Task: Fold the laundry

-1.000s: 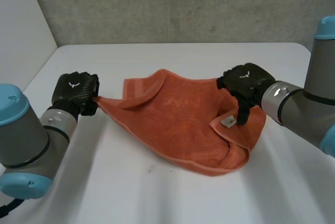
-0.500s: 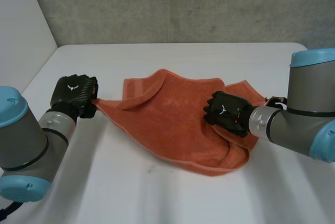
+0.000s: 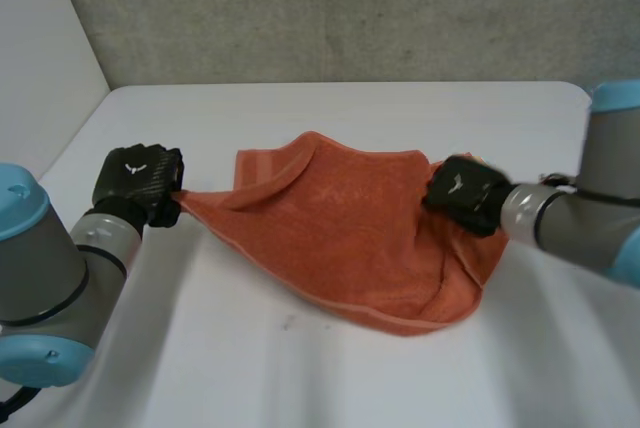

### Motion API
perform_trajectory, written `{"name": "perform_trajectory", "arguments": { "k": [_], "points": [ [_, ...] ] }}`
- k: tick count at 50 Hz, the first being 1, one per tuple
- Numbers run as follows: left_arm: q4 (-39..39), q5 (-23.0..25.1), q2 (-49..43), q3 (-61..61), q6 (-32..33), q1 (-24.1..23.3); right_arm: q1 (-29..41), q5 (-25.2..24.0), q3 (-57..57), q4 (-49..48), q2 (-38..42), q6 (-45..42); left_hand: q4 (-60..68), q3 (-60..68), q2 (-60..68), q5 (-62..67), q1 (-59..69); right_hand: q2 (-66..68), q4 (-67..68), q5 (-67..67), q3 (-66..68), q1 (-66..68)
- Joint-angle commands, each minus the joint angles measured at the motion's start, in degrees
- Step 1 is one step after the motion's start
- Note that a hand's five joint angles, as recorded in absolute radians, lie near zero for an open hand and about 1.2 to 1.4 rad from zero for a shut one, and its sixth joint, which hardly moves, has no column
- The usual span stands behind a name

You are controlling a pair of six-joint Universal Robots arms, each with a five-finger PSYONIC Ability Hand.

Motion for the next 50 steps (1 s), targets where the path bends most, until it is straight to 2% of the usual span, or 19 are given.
{"name": "perform_trajectory", "arguments": {
  "k": [1, 4, 6, 8, 11, 14, 19, 26, 32, 41, 45, 50],
  "points": [
    [-6.1, 0.0, 5.8, 0.1, 0.0, 2.5, -7.2, 2.0, 3.2, 0.6, -12.8, 22.0, 11.5, 11.8, 11.3, 15.1, 16.6, 13.1, 12.0, 13.9, 12.5, 24.8],
    [-10.2, 0.1, 10.4, -0.1, 0.1, 4.2, -10.6, 5.9, 5.8, 3.4, -18.2, 24.6, 11.5, 11.8, 11.3, 15.1, 16.6, 13.1, 12.0, 13.9, 12.5, 24.8],
    [-12.6, 0.2, 12.7, -0.6, 0.1, 5.2, -13.2, 9.5, 8.7, 9.0, -21.4, 23.5, 11.5, 11.8, 11.3, 15.1, 16.6, 13.1, 12.0, 13.9, 12.5, 24.8],
    [-13.9, 0.5, 13.9, -1.0, 0.2, 5.6, -14.7, 11.0, 10.8, 13.3, -22.5, 21.6, 11.5, 11.8, 11.3, 15.1, 16.6, 13.1, 12.0, 13.9, 12.5, 24.8],
    [-21.6, 4.6, 19.1, -3.2, 3.7, 7.7, -16.5, 12.6, 15.2, 20.0, -23.6, 14.9, 11.5, 11.8, 11.3, 15.1, 16.6, 13.1, 12.0, 13.9, 12.5, 24.8],
    [-25.9, 7.4, 22.1, -5.4, 7.9, 10.3, -17.2, 12.8, 19.4, 22.8, -24.9, 10.1, 11.5, 11.8, 11.3, 15.1, 16.6, 13.1, 12.0, 13.9, 12.5, 24.8],
    [-28.6, 9.2, 24.3, -8.7, 13.3, 13.3, -21.1, 13.0, 24.2, 22.5, -29.6, 7.8, 11.5, 11.8, 11.3, 15.1, 16.6, 13.1, 12.0, 13.9, 12.5, 24.8],
    [-28.6, 9.3, 23.4, -10.7, 18.6, 15.7, -25.8, 9.5, 25.1, 20.8, -30.3, 7.2, 11.5, 11.8, 11.3, 15.1, 16.6, 13.1, 12.0, 13.9, 12.5, 24.8],
    [-28.7, 9.3, 22.2, -10.3, 19.5, 15.8, -25.9, 10.2, 25.5, 18.4, -29.8, 7.3, 11.5, 11.8, 11.3, 15.1, 16.6, 13.1, 12.0, 13.9, 12.5, 24.8],
    [-28.9, 9.6, 25.6, -7.9, 19.5, 15.5, -26.3, 11.3, 24.7, 18.0, -30.8, 7.0, 11.5, 11.8, 11.3, 15.1, 16.6, 13.1, 12.0, 13.9, 12.5, 24.8],
    [-28.6, 11.8, 24.2, -7.9, 19.5, 15.2, -26.0, 10.4, 24.0, 15.3, -30.5, 8.4, 11.5, 11.8, 11.3, 15.1, 16.6, 13.1, 12.0, 13.9, 12.5, 24.8],
    [-25.8, 13.6, 13.6, -6.1, 19.5, 14.0, -24.2, 9.0, 23.6, 6.7, -26.6, 12.6, 11.5, 11.8, 11.3, 15.1, 16.6, 13.1, 12.0, 13.9, 12.5, 24.8]
  ]
}}
